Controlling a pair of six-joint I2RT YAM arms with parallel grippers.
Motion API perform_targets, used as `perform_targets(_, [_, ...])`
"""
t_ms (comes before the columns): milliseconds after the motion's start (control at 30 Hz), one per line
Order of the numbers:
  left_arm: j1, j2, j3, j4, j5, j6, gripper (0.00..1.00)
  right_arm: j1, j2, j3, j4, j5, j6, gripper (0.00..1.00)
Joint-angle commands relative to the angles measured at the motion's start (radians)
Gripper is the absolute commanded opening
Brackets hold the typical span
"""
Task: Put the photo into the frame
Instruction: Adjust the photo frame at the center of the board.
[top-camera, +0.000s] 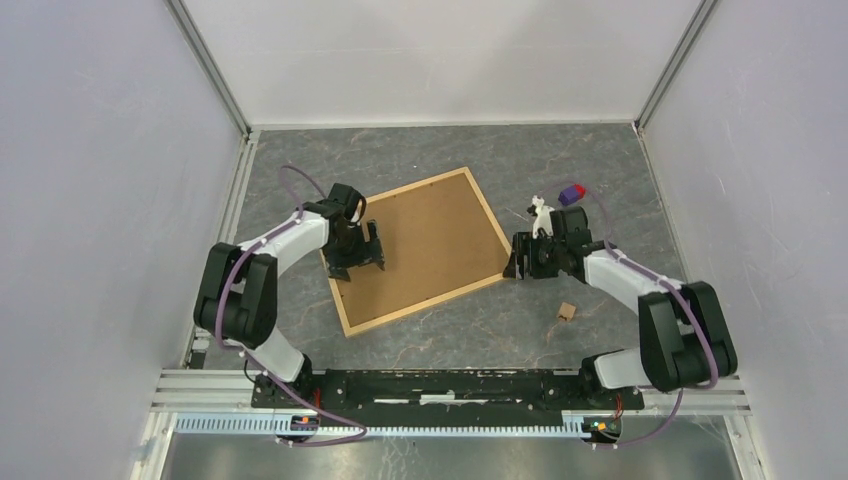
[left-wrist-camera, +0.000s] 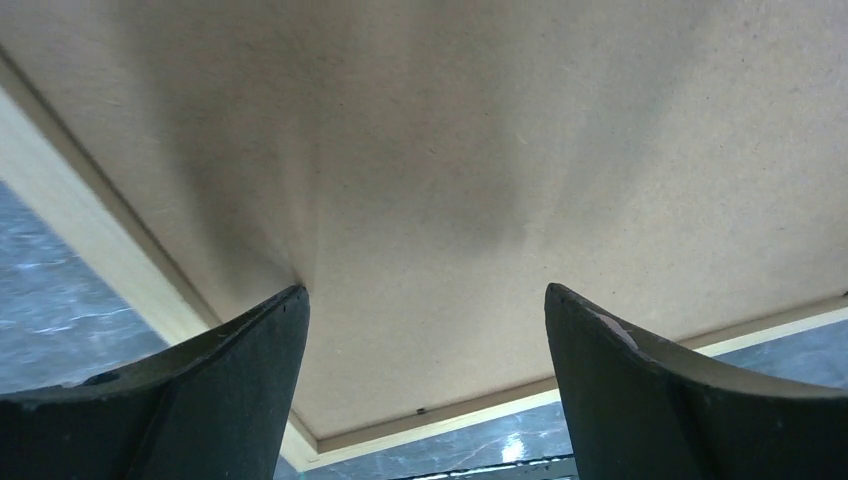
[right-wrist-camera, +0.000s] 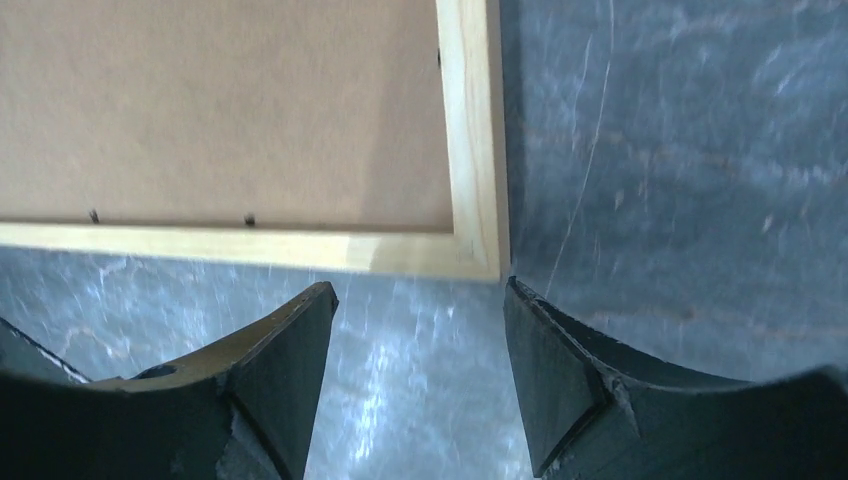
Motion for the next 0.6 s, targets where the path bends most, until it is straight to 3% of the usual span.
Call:
perform_targets(0, [0.013,-0.039,0.089,-0.074,-0.156,0.097,0.93,0.007,-0.105,0.001,-0.103,0.053,-0.042,0.70])
perform_targets(167, [0.031,-0.204,0.052,-0.098,-0.299,0.081,0.94,0.004,-0.048,0.137,-0.214,0.189,-0.118,0.70])
perform_targets(233, [0.099,-0.218,0.017,-0.111,-0.235,0.033,0.98,0.005,0.023,0.206,-0.254,0.172,-0.132,0.69])
perform_targets(333, [0.214,-0.210,-0.054,-0.082,-0.082,-0.008,0.95,0.004,0.091,0.254,-0.240,0.115,-0.118,0.70])
perform_targets(567, [0.232,-0.123,-0.072,-0.063,0.017,0.032,0.77,0.007,0.158,0.210,-0.140,0.025,-0.094,0.64])
